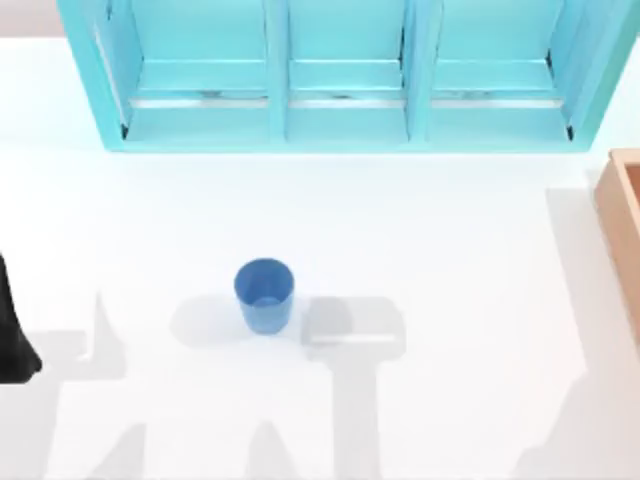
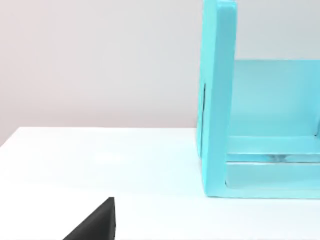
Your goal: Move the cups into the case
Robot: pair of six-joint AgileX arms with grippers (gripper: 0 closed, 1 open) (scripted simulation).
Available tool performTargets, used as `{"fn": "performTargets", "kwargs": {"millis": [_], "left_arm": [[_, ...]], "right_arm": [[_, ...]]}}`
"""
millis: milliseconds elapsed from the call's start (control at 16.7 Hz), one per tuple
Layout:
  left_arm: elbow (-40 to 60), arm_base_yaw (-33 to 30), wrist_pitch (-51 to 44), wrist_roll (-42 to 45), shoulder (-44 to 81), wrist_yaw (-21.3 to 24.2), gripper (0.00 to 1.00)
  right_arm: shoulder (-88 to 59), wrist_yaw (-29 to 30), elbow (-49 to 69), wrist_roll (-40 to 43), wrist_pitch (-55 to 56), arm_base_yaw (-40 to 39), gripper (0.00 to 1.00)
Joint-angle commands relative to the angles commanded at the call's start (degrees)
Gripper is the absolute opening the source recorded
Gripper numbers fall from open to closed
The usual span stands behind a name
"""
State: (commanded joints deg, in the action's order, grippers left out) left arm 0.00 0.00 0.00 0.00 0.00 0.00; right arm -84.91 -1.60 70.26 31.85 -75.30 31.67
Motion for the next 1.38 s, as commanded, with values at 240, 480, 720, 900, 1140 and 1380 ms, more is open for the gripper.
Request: {"fn": "performTargets", "kwargs": {"millis": [240, 480, 720, 900, 1140, 1380], "left_arm": [[0.0, 0.0, 0.0, 0.0, 0.0, 0.0, 1.0], [0.0, 0.0, 0.0, 0.0, 0.0, 0.0, 1.0], [0.0, 0.0, 0.0, 0.0, 0.0, 0.0, 1.0], [0.0, 0.0, 0.0, 0.0, 0.0, 0.0, 1.0], [0.0, 0.0, 0.0, 0.0, 0.0, 0.0, 1.0], [0.0, 0.0, 0.0, 0.0, 0.0, 0.0, 1.0]], "right_arm": [[0.12, -0.04, -8.43, -1.45, 8.26, -0.77, 0.0], [0.14, -0.11, -10.65, -1.79, 10.48, -1.12, 0.0], [0.14, -0.11, -10.65, -1.79, 10.48, -1.12, 0.15], [0.14, -0.11, -10.65, -1.79, 10.48, -1.12, 0.38], [0.14, -0.11, -10.65, -1.79, 10.48, -1.12, 0.68], [0.14, -0.11, -10.65, -1.79, 10.48, -1.12, 0.98]]}}
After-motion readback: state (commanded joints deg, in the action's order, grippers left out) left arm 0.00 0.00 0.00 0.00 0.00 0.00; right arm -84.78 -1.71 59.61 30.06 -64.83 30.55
